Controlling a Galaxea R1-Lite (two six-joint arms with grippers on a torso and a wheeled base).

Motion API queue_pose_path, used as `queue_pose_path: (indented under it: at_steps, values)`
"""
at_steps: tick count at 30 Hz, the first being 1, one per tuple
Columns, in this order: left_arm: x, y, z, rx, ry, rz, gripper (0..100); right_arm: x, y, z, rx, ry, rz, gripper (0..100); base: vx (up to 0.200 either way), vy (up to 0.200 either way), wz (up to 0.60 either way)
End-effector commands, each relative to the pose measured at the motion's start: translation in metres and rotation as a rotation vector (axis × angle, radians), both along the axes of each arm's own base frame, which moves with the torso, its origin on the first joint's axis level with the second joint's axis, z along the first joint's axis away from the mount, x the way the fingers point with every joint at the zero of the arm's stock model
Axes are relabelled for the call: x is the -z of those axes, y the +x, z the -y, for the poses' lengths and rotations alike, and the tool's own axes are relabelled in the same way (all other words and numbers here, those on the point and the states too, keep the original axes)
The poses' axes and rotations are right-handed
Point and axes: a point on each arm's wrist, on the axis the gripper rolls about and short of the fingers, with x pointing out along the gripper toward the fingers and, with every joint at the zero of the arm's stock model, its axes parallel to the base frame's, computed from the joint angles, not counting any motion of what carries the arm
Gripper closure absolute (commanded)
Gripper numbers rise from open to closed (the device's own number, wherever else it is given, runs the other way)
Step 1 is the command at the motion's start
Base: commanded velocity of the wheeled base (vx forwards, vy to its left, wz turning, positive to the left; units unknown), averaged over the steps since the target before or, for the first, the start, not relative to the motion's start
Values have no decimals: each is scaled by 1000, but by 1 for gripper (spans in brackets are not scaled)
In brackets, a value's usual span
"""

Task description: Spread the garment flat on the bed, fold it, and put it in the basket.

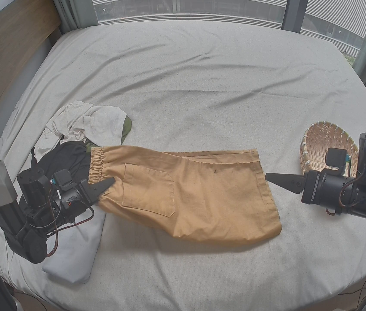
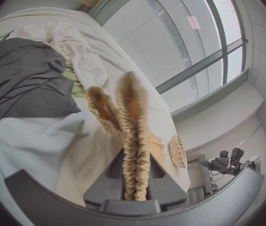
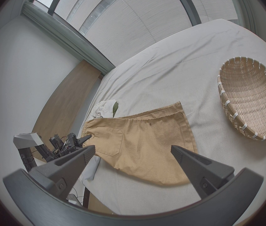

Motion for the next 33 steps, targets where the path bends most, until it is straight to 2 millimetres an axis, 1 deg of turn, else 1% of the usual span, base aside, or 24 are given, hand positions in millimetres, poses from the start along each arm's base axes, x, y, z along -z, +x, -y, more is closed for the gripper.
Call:
queue_pose_path:
  at_steps: [1,5,9,10,13,14,15,16,18,24,25,26,27,28,31,33]
  values:
    - [4,-5,27,90,7,8,100,-4,0,1,3,7,15,0,0,0,0]
    - [0,-5,49,157,-1,36,100,-5,3,6,27,11,19,0,0,0,0]
    - [-6,-5,62,201,-13,62,100,-7,5,9,41,13,23,0,0,0,0]
    - [-6,-5,63,204,-13,62,100,-7,5,9,41,13,23,0,0,0,0]
    - [-5,-6,77,244,-18,64,100,-8,6,9,40,17,28,0,0,0,0]
    - [-4,-5,86,267,-19,71,100,-9,5,9,40,19,32,0,0,0,0]
    - [-4,-5,86,267,-19,71,100,-9,5,9,40,19,32,0,0,0,0]
    - [-8,-1,94,281,-28,99,100,-9,6,9,40,19,30,0,0,0,0]
    - [-15,6,100,287,-38,136,100,-9,6,9,42,19,30,0,0,0,0]
    - [-16,10,125,346,-51,161,100,-10,8,12,54,22,34,0,0,0,0]
    - [-16,10,126,348,-51,161,100,-10,8,12,54,22,34,0,0,0,0]
    - [-17,12,135,366,-59,176,100,-10,9,14,56,23,34,0,0,0,0]
    - [-17,12,135,366,-59,176,100,-10,9,14,56,23,34,0,0,0,0]
    - [-18,17,143,376,-68,197,100,-11,9,14,47,28,36,0,0,0,0]
    - [-22,26,152,385,-83,233,100,-12,9,15,50,30,39,0,0,0,0]
    - [-24,29,160,396,-93,246,100,-13,10,17,60,31,42,0,0,0,0]
